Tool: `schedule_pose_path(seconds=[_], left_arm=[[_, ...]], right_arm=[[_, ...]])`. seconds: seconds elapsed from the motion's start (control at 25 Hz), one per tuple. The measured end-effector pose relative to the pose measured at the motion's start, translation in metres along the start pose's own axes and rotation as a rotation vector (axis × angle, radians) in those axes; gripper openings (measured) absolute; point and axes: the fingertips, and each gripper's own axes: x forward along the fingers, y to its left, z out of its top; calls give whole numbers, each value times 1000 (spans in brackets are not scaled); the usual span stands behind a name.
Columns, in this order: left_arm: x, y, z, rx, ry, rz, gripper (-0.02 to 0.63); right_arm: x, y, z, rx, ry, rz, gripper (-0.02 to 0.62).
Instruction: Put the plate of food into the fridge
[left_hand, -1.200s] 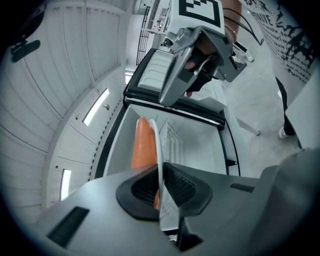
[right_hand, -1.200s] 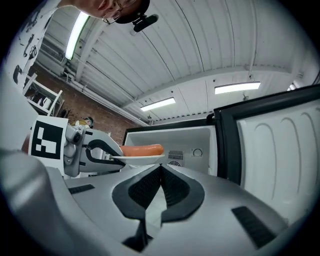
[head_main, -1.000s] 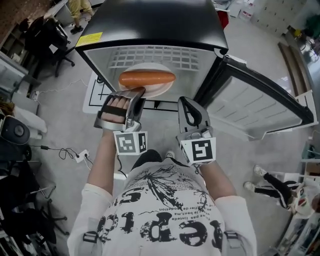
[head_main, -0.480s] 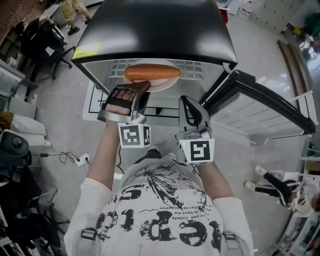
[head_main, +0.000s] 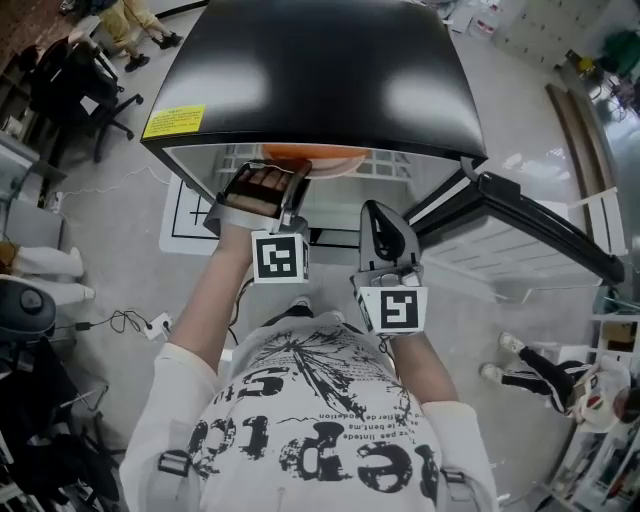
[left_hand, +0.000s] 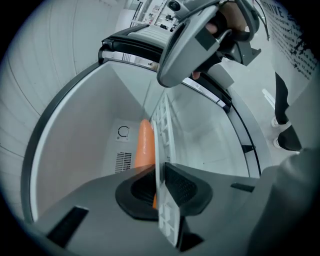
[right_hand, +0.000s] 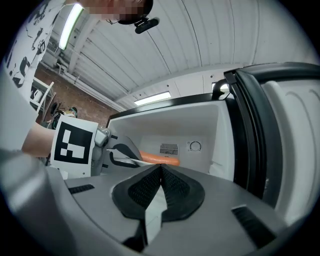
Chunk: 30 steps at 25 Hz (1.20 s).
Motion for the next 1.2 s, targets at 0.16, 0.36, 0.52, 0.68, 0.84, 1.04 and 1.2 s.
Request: schedule_pose_path(seconds=[0.16, 0.36, 0.52, 0.68, 0.84, 1.04, 1.2], left_arm=[[8, 7, -3, 9, 11, -17, 38], [14, 13, -13, 90, 44, -4, 38], [11, 9, -12, 100, 17, -68, 38], [6, 8, -6, 25, 1, -152, 44], [5, 12, -5, -71, -16, -163, 65], [3, 19, 0, -213, -63, -163, 107], [7, 27, 1, -446, -131, -143, 127]], right_arm=[[8, 7, -5, 6, 8, 32, 2], [15, 6, -10, 1, 27, 34, 2], [19, 2, -10, 28, 24, 35, 2], [21, 15, -8, 28, 5, 84, 2], [22, 15, -11, 17, 10, 91, 2], [25, 1, -12, 32, 24, 61, 2], [27, -4, -15, 54, 28, 45, 2]])
